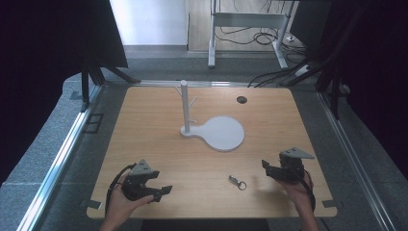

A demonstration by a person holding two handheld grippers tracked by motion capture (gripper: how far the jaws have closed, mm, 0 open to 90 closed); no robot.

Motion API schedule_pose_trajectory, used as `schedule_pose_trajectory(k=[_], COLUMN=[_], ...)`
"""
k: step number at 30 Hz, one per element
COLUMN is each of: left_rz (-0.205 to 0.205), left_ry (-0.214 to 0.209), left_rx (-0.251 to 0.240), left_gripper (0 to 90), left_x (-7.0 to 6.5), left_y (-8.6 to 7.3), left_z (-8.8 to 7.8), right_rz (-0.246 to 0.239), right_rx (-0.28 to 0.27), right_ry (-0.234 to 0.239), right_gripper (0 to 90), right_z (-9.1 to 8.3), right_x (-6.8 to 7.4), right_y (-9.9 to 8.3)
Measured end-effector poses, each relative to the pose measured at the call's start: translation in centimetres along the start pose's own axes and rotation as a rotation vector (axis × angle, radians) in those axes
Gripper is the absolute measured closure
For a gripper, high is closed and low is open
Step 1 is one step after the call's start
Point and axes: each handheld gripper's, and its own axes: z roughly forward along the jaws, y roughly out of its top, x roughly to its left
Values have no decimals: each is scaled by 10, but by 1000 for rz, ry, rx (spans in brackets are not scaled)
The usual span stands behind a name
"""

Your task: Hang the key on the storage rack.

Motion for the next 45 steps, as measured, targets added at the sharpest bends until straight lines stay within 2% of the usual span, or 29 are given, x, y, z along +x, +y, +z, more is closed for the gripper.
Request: schedule_pose_trajectory(k=[3,6,8,16,18,26,27,29,30,39,45], left_rz=[6,9,10,-2,-12,-22,-21,-20,-21,-30,-29], left_ry=[-1,0,-1,-2,4,7,4,3,4,5,5], left_rx=[-7,-10,-7,5,3,0,-5,-9,-13,-18,-16], left_gripper=[239,238,238,239,239,239,239,239,239,239,239], left_x=[-2,-2,-3,-1,0,2,2,2,2,5,4], left_y=[1,1,1,0,-2,-2,-2,-2,-2,-2,-2], left_z=[-2,-3,-4,-2,-3,-3,-4,-5,-6,-9,-8], right_rz=[-4,13,30,2,-26,-76,-97,-106,-129,-178,-191], right_rx=[2,7,27,36,56,97,123,133,162,246,263], right_ry=[4,9,43,65,97,109,125,130,143,166,188], right_gripper=[253,253,254,287,320,360,367,373,385,418,438], right_z=[-4,-5,-7,-14,-19,-17,-16,-16,-15,-17,-21], right_x=[0,-2,-3,0,-1,-6,-5,-4,-3,1,2], right_y=[2,1,2,8,8,10,13,14,19,36,44])
